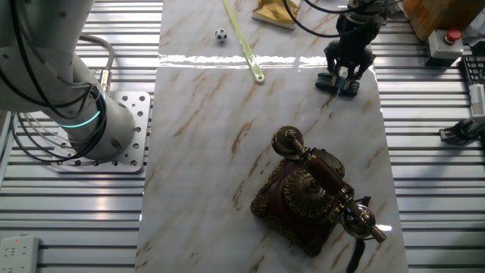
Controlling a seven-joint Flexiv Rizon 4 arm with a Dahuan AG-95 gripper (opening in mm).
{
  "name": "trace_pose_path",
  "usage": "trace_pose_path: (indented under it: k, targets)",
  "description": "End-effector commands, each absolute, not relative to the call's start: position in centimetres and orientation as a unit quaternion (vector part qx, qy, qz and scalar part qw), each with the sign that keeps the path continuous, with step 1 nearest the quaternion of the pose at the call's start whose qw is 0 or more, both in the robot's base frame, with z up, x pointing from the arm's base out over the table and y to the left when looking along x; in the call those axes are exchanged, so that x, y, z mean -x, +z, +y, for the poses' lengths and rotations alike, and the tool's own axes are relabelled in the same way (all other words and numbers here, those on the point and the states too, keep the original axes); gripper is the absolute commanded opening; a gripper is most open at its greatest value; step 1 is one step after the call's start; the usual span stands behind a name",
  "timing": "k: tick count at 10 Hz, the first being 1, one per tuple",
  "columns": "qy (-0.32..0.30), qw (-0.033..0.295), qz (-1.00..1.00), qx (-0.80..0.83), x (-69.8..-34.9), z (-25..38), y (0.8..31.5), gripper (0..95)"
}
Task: Dial a number on an old rotary phone
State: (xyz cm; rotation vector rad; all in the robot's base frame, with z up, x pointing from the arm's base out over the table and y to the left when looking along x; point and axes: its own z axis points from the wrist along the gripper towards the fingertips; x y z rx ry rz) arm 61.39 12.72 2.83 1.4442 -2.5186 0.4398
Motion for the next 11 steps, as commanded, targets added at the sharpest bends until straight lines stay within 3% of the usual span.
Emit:
trace_pose_path:
  k: [1, 9, 11]
  targets:
    - [0.15, 0.101, -0.853, -0.489, -61.4, 12.7, 2.8, 0.0]
    - [0.148, 0.099, -0.858, -0.482, -61.4, 12.7, 2.9, 0.0]
    - [0.141, 0.099, -0.859, -0.482, -61.8, 12.8, 4.2, 0.0]
